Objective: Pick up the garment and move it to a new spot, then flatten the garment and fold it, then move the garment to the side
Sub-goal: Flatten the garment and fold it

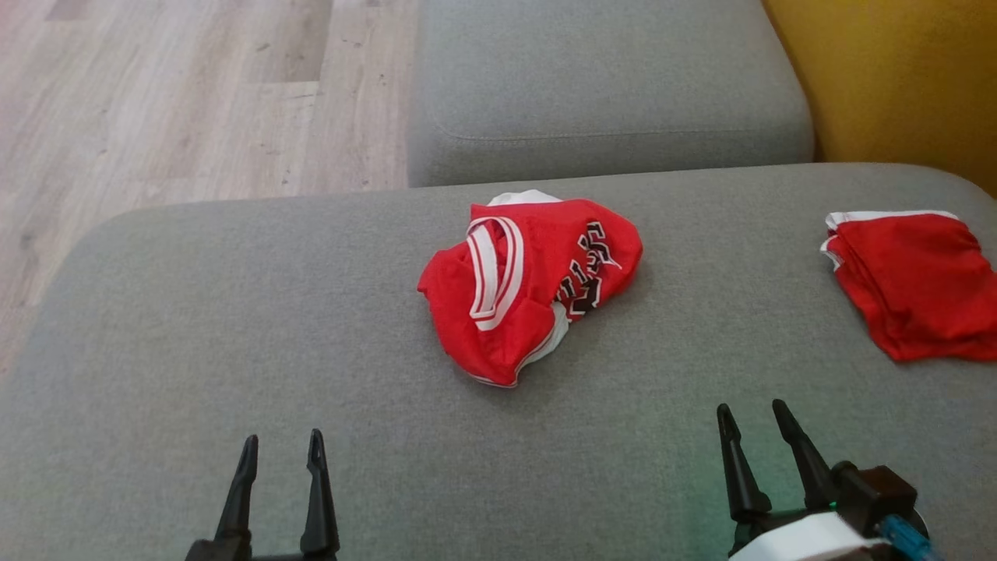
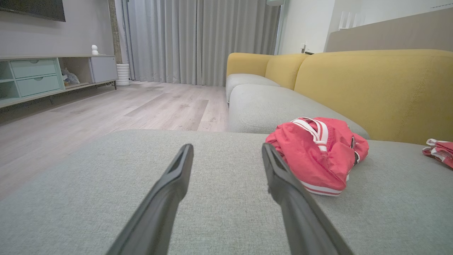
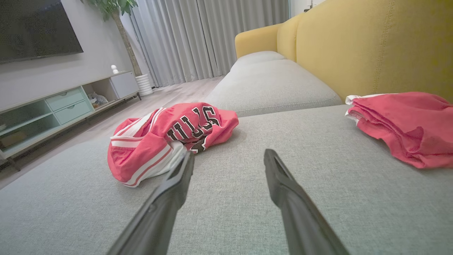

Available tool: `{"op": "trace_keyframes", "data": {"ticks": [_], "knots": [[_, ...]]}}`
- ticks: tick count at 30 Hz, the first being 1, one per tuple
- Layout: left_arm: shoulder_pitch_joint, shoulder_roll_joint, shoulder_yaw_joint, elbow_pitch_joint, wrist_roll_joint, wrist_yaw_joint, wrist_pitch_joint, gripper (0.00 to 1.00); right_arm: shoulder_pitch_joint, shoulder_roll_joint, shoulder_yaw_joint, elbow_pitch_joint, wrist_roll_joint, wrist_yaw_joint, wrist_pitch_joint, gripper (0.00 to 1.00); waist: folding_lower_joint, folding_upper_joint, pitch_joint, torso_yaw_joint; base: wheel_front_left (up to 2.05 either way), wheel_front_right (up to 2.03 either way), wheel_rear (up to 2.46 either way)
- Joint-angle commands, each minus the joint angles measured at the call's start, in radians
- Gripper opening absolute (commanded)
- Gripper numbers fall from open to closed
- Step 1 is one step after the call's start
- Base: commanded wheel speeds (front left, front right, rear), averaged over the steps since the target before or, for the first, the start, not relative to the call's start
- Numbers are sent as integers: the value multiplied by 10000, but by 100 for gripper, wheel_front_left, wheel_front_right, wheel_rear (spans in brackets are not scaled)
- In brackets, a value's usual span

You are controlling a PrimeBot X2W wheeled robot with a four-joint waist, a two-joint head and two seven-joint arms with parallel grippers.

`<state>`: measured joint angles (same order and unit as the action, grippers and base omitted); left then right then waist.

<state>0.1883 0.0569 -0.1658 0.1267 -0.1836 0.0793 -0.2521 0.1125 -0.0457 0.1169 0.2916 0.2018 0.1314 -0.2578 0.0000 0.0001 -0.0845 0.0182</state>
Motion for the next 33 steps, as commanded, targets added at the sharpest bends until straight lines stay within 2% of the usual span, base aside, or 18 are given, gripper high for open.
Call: {"op": "trace_keyframes", "data": {"ticks": [1, 8, 13, 18, 28, 30, 33], "knots": [[-593, -66, 302, -269, 82, 36, -97, 100, -464, -45, 232, -383, 31, -7, -40, 100, 0, -1, 38, -79, 0, 0, 0], [-668, -66, 255, -252, 42, 36, -97, 100, -525, -45, 291, -411, 12, -7, -40, 100, 0, -1, 226, -358, 0, 0, 0], [-1106, -66, 2, 179, -14, -206, -97, 100, -668, -45, 317, -514, 162, -7, -40, 100, 0, -1, 552, -635, 0, 0, 0], [-2145, -66, -706, 1650, -336, -518, -97, 100, -783, -45, 434, -533, 27, -7, -40, 100, 0, -1, 879, -983, 0, 0, 0], [-5048, -66, -2211, 3965, -1339, -855, -97, 100, -1207, -45, 548, -658, -174, -7, -40, 100, 0, -1, 1949, -1851, 0, 0, 0], [-5554, -66, -2341, 4447, -1439, -813, -89, 100, -1293, -45, 592, -677, -233, -7, -40, 100, 0, -1, 2162, -1978, 0, 0, 0], [-6147, -66, -2317, 5253, -1407, -497, -56, 100, -1418, -45, 640, -698, -290, -7, -40, 100, 0, -1, 2424, -2164, 0, 0, 0]]}}
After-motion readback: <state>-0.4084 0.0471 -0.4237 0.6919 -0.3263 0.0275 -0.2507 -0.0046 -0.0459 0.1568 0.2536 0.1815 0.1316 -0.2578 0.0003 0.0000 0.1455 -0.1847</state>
